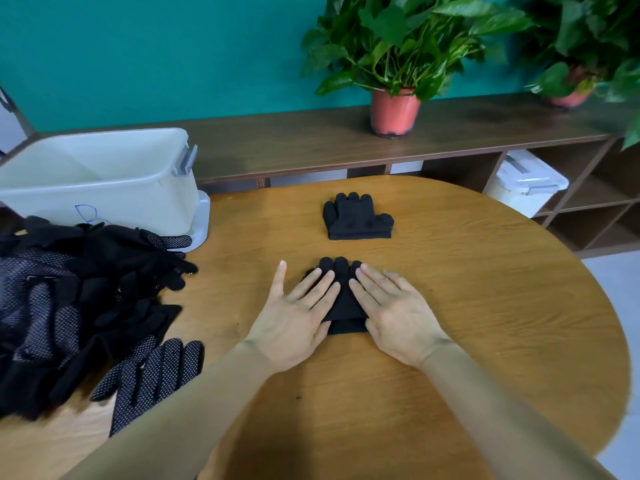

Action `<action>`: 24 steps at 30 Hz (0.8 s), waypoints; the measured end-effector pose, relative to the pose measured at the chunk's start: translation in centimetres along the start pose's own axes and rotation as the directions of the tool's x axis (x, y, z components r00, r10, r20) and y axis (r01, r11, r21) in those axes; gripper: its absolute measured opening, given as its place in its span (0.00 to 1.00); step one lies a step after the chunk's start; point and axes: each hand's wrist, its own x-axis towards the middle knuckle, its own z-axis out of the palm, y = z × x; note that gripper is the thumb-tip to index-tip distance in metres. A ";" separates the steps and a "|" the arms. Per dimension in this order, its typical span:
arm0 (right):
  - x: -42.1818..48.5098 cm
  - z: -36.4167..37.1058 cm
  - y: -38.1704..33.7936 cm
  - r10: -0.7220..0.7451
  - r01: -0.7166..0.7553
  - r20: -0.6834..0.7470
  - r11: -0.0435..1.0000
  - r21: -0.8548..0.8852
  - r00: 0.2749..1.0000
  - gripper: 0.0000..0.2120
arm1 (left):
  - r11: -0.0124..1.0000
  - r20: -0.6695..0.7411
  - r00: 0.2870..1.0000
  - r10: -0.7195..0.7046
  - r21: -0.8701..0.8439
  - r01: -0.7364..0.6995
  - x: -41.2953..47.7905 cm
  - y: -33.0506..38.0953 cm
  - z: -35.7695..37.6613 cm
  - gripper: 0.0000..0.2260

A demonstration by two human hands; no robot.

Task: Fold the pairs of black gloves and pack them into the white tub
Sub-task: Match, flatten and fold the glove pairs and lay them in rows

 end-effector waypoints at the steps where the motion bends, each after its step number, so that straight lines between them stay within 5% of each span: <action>1: 0.0 -0.2 0.0 0.003 -0.004 0.035 1.000 0.007 0.999 0.26 | 1.000 -0.003 1.000 0.018 0.001 -0.018 0.0 0.0 0.1 0.27; 7: -0.5 -1.7 -0.8 0.034 -0.041 0.133 0.998 0.052 0.991 0.33 | 0.993 -0.002 0.993 0.122 -0.004 -0.122 -0.5 -0.6 -0.4 0.30; 13: -1.2 -0.8 -1.4 0.049 -0.040 -0.067 0.990 0.135 0.997 0.20 | 0.986 -0.129 0.978 0.161 -0.012 -0.164 0.1 0.1 -0.2 0.21; 24: 8.7 2.4 -1.9 0.044 -0.047 0.076 0.998 0.035 0.996 0.22 | 0.996 -0.133 0.988 -0.085 -0.019 0.083 2.0 -7.2 1.5 0.22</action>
